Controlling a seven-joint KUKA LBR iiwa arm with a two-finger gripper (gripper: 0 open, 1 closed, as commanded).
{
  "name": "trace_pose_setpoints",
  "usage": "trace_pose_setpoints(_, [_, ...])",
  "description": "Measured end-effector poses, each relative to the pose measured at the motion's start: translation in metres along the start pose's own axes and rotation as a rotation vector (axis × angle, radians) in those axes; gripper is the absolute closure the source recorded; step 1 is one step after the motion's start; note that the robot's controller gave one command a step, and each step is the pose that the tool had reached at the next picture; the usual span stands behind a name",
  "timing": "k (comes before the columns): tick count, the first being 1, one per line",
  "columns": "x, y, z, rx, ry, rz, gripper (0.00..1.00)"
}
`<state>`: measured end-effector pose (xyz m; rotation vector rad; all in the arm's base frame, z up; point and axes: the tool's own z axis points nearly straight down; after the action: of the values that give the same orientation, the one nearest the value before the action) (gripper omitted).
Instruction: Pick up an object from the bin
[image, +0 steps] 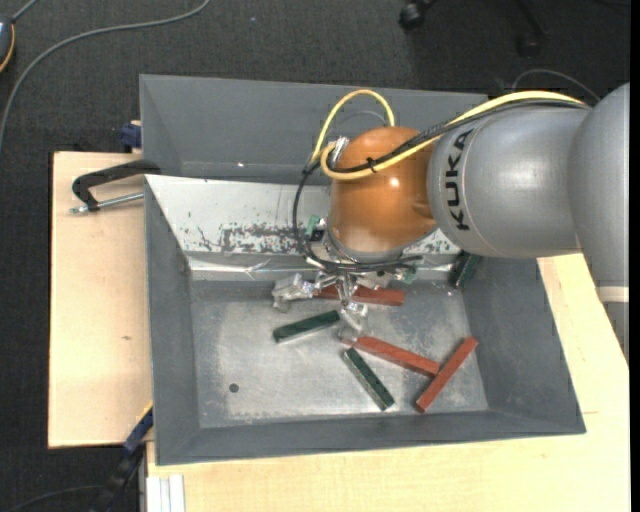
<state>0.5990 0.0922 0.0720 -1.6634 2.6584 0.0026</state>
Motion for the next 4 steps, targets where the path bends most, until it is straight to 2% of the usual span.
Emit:
trace_pose_setpoints(1, [0.001,-0.001,0.000,0.001,0.002,0.000,1.00])
trace_pose_setpoints(2, [-0.005,0.004,-0.013,0.003,-0.001,-0.012,1.00])
trace_pose_setpoints(3, [0.046,0.072,0.000,0.003,0.000,-0.283,1.00])
trace_pose_setpoints(4, [0.059,0.084,-0.003,0.017,-0.007,-0.312,1.00])
